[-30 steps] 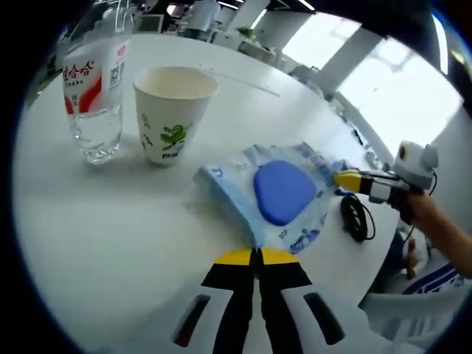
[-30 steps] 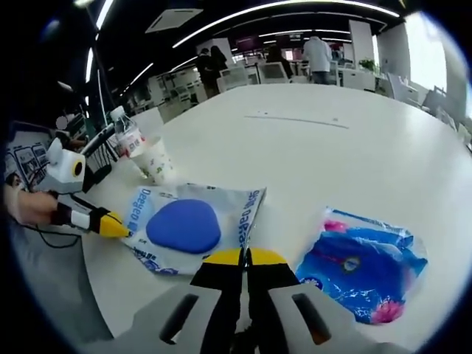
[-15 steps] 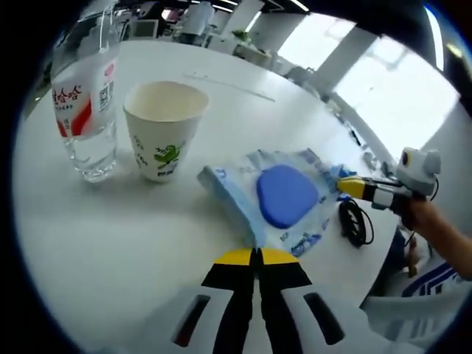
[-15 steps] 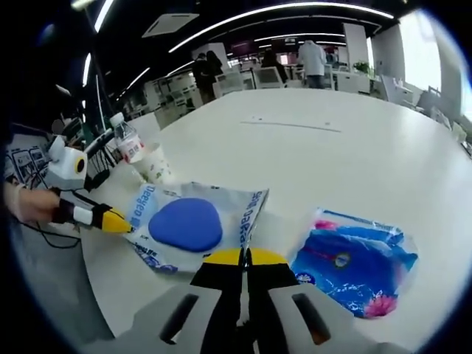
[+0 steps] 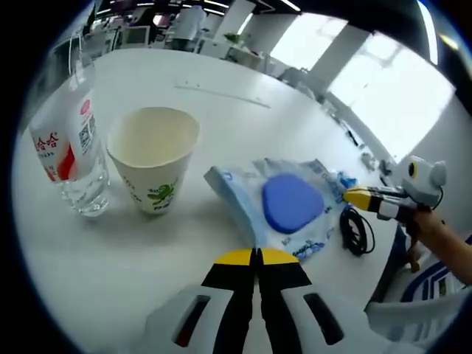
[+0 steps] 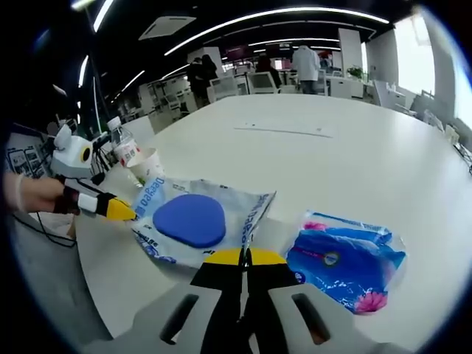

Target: Arrange the tabletop items into an orderly group along one side of the table until the central work area is clear of visible clutter.

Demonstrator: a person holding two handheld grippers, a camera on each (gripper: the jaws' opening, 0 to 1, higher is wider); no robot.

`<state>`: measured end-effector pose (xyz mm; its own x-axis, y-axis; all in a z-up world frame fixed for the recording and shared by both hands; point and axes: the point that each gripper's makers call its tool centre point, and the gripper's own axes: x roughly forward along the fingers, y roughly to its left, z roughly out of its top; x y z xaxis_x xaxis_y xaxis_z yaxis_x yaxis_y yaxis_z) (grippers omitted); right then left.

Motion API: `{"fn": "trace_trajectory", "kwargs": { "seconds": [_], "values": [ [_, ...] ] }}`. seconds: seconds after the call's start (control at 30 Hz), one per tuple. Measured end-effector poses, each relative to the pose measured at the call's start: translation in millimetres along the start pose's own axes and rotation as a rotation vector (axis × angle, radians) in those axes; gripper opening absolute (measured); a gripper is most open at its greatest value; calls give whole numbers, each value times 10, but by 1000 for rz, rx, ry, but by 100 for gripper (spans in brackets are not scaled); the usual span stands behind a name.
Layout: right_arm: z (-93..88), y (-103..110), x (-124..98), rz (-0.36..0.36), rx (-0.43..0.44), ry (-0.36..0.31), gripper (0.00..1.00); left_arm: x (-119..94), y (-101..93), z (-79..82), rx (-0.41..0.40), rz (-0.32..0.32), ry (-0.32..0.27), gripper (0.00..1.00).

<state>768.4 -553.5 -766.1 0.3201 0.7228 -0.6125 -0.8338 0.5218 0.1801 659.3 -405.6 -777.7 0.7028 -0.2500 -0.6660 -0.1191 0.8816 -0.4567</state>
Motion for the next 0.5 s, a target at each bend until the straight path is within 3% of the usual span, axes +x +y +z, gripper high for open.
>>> {"fn": "trace_trajectory", "kwargs": {
  "seconds": [0.5],
  "values": [
    [60, -22, 45, -18, 21, -16, 0, 44, 54, 125, -12, -2, -13, 0]
  ]
}}
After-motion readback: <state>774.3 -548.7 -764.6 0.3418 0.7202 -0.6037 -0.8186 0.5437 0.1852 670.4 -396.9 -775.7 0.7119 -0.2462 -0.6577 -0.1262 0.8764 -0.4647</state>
